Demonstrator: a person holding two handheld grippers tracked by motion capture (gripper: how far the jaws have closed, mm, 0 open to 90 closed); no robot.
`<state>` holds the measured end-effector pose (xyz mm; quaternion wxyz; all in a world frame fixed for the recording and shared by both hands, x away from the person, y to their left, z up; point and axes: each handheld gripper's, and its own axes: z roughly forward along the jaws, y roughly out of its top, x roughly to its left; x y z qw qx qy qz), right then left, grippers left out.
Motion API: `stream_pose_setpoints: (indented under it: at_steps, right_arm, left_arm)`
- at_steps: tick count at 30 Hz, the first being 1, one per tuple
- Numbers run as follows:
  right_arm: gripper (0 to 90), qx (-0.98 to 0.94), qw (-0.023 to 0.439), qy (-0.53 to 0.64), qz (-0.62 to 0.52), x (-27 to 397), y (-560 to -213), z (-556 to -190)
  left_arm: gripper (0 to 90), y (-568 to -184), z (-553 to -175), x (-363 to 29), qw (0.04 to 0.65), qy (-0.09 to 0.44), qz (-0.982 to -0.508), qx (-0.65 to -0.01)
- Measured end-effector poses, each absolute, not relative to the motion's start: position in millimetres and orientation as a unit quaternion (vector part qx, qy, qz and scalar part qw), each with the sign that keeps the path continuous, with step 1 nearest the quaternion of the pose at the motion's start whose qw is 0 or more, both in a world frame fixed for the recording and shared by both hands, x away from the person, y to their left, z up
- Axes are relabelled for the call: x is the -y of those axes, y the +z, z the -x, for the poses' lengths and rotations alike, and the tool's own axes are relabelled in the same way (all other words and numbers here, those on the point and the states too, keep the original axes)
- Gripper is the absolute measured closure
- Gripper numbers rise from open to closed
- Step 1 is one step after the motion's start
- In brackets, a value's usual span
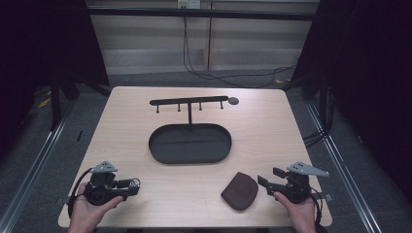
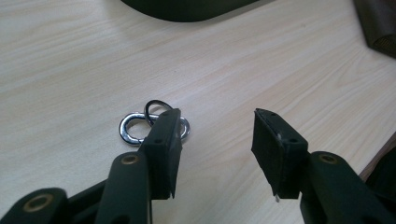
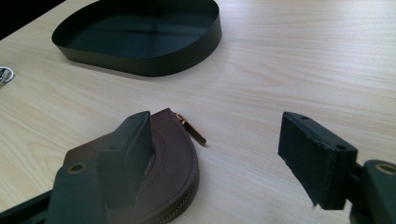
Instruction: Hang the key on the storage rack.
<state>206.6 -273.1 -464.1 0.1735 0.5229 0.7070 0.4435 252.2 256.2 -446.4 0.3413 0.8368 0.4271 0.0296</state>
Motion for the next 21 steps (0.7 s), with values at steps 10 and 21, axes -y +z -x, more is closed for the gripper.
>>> stream_pose_setpoints:
  at_steps: [10,21]
  right_arm:
    - [25.9,-0.709,0.166,0.445,-0.522,273,-465,-208]
    - [25.6,-0.708,0.159,0.439,-0.53,273,-467,-210]
  left_arm:
    - [54.6,-440,-276,-252,0.286,0.022,-0.856,-0.43]
    - [50.4,-443,-297,-255,0.229,0.012,-0.862,-0.453]
